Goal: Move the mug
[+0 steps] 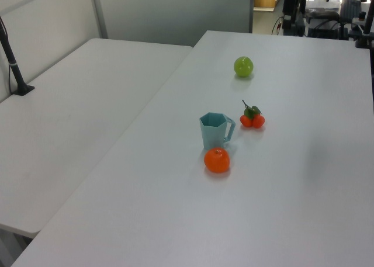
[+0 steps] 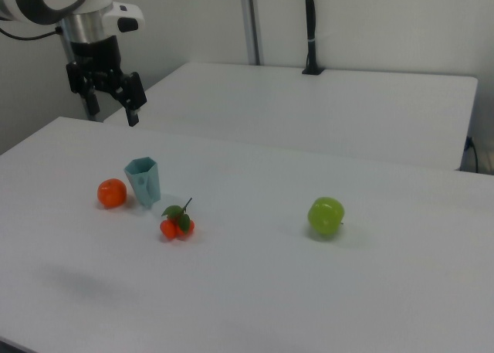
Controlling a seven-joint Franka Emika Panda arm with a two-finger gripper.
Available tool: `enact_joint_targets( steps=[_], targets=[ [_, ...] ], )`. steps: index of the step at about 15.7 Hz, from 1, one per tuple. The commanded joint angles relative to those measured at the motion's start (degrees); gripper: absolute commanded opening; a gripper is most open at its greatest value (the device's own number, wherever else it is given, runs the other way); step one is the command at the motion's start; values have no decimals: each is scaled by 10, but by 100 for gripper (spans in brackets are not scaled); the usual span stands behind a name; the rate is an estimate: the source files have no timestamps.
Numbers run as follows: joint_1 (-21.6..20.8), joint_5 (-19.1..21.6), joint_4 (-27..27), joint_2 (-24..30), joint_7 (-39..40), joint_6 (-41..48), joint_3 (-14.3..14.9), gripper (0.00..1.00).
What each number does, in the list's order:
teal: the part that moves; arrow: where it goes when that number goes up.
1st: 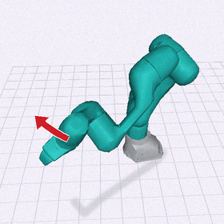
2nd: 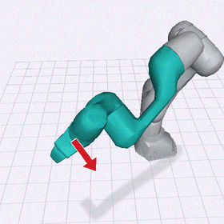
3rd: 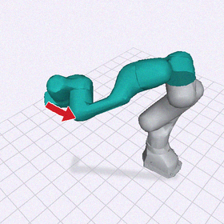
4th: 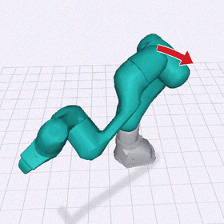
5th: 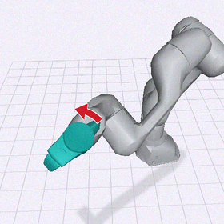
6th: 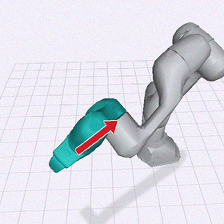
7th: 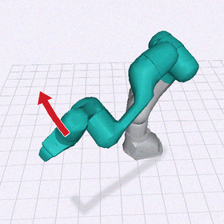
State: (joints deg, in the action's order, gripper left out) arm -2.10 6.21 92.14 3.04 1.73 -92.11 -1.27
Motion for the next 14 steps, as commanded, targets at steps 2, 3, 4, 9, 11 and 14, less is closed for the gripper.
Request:
enact_joint_targets(
  steps=[2, 3, 4, 9, 11, 14],
  targets=[
    [-17, -8, 13, 1, 6, -18, 6, 100],
    [-17, -8, 14, 2, 6, -17, 6, 100],
    [-17, -8, 14, 2, 6, -17, 7, 100],
    [-18, -8, 14, 1, 8, -17, 6, 100],
    [-18, -8, 14, 2, 6, -15, 6, 100],
    [-18, -7, 13, 7, 5, -9, 6, 100]
  ],
)
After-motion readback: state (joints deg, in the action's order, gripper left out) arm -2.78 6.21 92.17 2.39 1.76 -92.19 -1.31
